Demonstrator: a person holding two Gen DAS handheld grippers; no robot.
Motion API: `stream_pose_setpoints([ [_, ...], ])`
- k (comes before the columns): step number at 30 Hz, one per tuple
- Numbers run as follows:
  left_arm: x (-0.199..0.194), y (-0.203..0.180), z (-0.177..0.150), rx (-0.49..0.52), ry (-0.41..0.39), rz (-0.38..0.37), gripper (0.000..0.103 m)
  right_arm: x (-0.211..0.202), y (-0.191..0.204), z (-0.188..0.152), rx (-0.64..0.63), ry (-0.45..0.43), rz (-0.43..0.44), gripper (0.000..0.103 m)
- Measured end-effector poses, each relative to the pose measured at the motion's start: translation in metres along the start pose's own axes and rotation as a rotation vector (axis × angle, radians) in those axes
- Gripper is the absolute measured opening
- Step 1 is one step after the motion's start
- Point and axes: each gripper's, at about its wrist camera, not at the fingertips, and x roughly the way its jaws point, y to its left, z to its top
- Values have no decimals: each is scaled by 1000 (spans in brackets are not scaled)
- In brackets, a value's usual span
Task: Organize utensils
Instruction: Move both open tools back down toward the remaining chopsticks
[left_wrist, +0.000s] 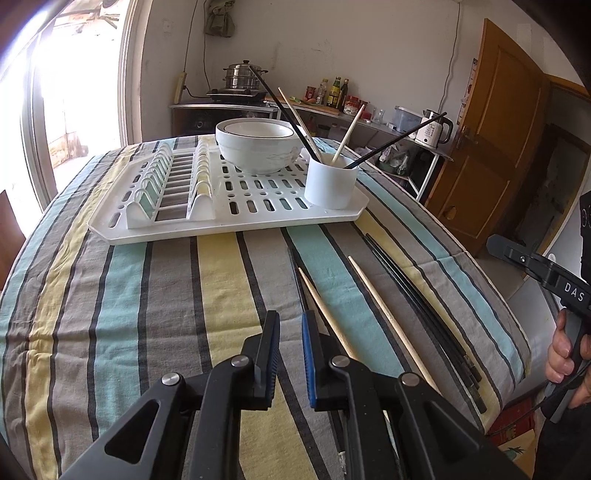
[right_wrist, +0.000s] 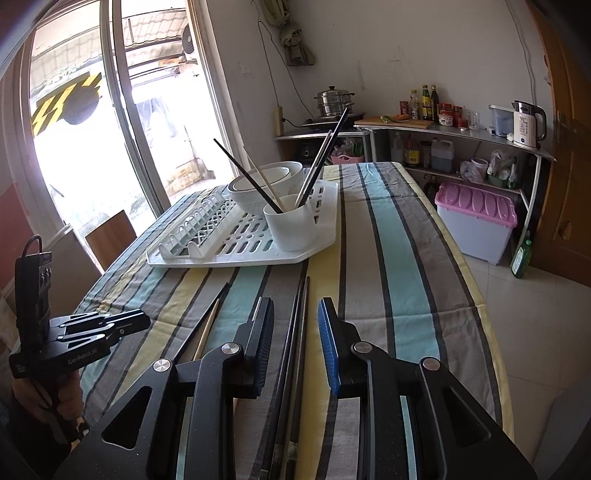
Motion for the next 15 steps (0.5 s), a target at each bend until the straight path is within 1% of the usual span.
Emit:
stream_pose_setpoints([
  [1,2,0,0,1,4,1,17,1,-1,0,3,3,1,26],
  [3,5,-1,2,2,14,0,18,4,-2,-1,6,10,1,26],
  [15,37,-4,11,25,90,-3,19,28,-2,-3,-4,79,-6,26],
])
